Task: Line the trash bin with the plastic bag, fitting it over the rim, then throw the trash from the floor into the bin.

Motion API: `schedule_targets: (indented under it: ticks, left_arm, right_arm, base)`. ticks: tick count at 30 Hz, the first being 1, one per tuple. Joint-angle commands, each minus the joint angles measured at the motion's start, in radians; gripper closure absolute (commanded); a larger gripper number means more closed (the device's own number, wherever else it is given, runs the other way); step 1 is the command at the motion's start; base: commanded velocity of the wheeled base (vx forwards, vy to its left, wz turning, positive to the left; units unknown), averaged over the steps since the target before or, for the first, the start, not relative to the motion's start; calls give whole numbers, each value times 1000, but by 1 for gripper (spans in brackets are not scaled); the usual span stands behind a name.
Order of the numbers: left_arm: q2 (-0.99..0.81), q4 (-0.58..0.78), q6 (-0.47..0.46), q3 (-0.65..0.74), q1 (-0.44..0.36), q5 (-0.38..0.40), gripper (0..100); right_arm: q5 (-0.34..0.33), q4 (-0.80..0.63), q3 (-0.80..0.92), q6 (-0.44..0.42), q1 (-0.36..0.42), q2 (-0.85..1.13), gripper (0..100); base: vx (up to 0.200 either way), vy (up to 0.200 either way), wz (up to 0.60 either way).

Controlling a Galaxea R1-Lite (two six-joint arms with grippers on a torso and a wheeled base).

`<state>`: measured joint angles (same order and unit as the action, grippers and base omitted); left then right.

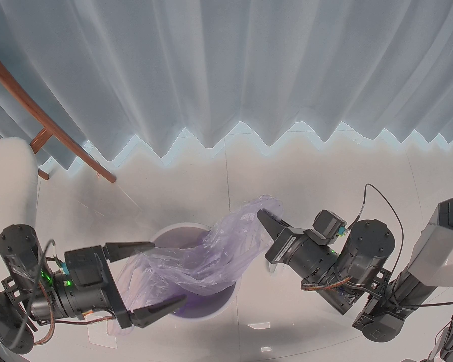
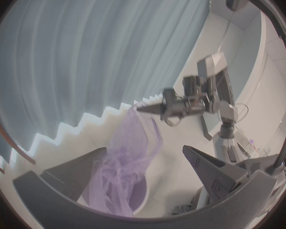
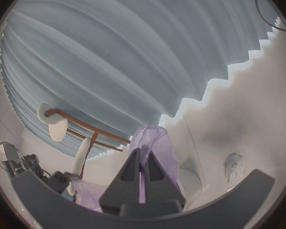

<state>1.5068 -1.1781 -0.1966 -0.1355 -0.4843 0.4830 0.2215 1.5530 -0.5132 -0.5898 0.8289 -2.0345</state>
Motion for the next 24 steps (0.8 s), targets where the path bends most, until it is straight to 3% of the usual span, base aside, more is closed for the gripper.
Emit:
schedule_targets:
  ticks: [1,3,6,14,20,24]
  left_arm:
    - [-42,-43,54,-15,93,0,0]
    - [-57,-38,55,-9,179,3,0]
    - [-73,-34,60,2,227,11,0]
    - [-59,-26,62,20,276,0,0]
    - [41,-38,59,11,288,-81,0]
    - [76,-55,60,1,311,-89,0]
  right_arm:
    - [1,13,5,10,-2,-10,100]
    - [1,13,5,11,-2,-12,100]
    - [1,13,7,11,-2,-12,100]
    - [2,13,7,15,-2,3,100]
    - [1,13,10,18,-2,7,100]
    - [1,13,10,22,-1,8,100]
  base:
    - [0,0,0]
    - [0,0,0]
    - [0,0,0]
    - [0,0,0]
    - [0,0,0]
    - [0,0,0]
